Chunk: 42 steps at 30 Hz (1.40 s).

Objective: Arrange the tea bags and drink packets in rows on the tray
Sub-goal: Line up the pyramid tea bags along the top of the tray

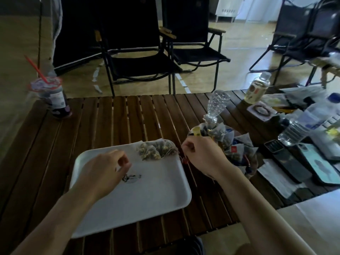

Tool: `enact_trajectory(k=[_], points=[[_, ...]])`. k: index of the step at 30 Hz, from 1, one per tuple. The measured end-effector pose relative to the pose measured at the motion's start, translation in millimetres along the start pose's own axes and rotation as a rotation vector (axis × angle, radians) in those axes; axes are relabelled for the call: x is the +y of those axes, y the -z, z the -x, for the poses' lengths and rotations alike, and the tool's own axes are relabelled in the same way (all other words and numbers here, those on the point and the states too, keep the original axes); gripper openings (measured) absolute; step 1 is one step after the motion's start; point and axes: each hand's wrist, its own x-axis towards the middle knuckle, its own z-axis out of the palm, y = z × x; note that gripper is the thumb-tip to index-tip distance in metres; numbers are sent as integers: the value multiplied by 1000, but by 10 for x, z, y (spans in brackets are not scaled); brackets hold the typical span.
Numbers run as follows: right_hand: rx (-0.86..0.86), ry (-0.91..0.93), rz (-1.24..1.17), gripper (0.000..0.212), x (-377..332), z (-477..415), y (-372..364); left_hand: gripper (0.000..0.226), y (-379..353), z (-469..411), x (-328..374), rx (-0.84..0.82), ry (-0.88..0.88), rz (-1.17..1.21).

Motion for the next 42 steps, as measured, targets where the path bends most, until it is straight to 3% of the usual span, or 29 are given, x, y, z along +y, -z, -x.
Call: enact_trajectory(k=[3,6,9,11,14,18,21,27,31,34,42], points=[[178,-127,2,10,237,-21,202,8,16,-18,-11,10,7,-4],[333,-292,13,20,500,-71,343,8,22,-8,-8,17,22,9],[320,-440,-5,35,684,-109,321,10,43,-2,24,29,20,13],[284,-473,0,32,737,-126,259,11,45,7,50,26,1,22],[324,-483,39,14,722,-141,250,11,47,12,62,9,-12,24],[393,-488,60,16,688,-166,255,9,62,9,27,6,0,36],[342,-484,63,28,673,-189,215,9,76,22,14,8,7,38],[454,-462,15,17,630,-169,145,9,121,88,-46,28,15,56],[520,-308,-8,21,416,-168,204,4,161,115,-64,40,9,76],[430,-139,-54,21,144,-112,156,5,179,127,-98,45,2,63],[-48,128,-178,4,-552,112,-322,7,195,170,-226,53,34,41]])
